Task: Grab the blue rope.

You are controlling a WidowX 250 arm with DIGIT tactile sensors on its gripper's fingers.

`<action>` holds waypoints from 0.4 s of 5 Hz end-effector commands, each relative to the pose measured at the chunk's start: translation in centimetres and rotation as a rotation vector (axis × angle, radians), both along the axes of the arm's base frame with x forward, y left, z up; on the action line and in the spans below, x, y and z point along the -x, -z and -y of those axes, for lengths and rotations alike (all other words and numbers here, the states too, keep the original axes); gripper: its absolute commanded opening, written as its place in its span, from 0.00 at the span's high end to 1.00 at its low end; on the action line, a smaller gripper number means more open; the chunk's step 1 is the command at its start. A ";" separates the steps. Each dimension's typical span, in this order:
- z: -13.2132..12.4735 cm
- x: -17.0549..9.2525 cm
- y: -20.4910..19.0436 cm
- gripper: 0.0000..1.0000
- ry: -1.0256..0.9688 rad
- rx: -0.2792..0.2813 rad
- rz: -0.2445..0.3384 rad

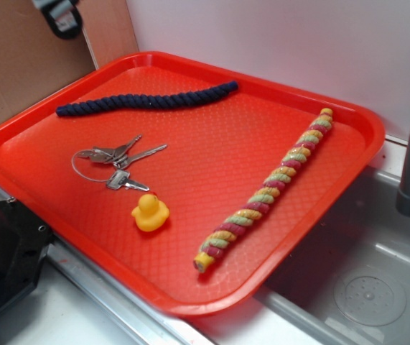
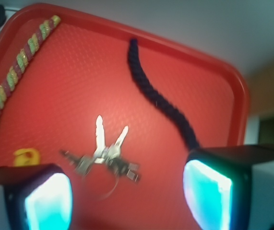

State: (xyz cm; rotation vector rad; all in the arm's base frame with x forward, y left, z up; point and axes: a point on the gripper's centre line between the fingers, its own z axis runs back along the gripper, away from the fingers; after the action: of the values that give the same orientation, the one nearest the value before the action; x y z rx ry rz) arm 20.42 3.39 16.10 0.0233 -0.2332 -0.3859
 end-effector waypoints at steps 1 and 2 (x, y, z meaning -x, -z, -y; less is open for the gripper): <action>-2.2 -6.5 6.0 0.00 0.231 -0.038 0.039; -2.4 -7.6 9.5 0.00 0.363 -0.013 0.022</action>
State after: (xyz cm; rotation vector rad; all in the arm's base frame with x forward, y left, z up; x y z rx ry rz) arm 27.07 5.74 4.99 -0.0423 -0.2087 -0.7668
